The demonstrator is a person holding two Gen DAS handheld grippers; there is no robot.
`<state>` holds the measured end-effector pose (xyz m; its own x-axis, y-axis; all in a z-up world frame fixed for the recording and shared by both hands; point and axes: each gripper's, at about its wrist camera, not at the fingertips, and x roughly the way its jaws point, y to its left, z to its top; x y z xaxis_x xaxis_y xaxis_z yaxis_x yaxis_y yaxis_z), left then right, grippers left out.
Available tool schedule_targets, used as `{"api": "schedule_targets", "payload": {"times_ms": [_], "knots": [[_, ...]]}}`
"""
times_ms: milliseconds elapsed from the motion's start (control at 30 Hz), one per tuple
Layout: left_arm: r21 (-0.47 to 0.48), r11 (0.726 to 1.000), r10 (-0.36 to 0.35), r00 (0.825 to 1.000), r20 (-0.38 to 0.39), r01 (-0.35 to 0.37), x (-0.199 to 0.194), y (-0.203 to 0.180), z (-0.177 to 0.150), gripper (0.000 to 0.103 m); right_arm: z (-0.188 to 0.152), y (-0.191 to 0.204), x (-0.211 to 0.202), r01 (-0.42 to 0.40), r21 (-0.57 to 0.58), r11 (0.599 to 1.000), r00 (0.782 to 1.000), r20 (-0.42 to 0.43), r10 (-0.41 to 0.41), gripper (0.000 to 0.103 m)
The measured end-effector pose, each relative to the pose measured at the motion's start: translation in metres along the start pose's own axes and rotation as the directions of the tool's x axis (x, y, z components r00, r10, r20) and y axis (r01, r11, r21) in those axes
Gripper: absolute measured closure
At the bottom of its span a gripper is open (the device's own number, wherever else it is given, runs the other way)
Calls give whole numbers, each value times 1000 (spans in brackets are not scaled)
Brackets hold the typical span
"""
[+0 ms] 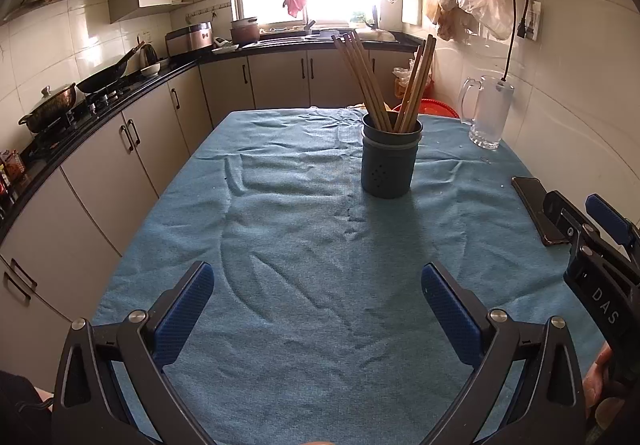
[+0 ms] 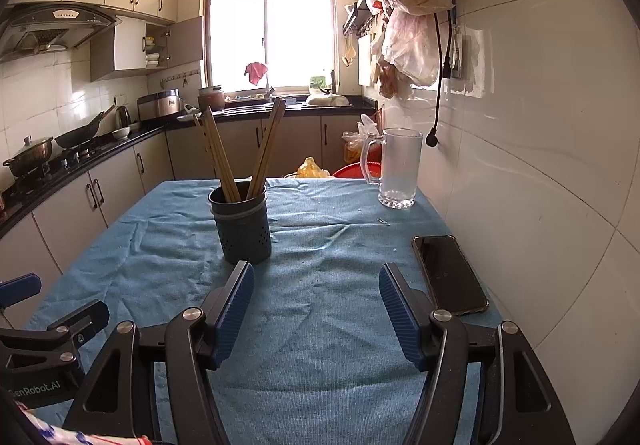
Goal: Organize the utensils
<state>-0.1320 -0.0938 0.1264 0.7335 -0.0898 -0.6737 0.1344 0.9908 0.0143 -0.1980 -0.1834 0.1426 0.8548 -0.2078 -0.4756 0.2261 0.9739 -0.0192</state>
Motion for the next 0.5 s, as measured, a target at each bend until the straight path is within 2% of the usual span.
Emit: {"api": "schedule_targets", "payload": {"times_ms": [500], "knots": [[-4, 1000, 0, 1000, 0, 0, -1, 0, 0, 0, -2, 2, 2, -1, -6, 1000, 1000, -5, 1, 33]]}}
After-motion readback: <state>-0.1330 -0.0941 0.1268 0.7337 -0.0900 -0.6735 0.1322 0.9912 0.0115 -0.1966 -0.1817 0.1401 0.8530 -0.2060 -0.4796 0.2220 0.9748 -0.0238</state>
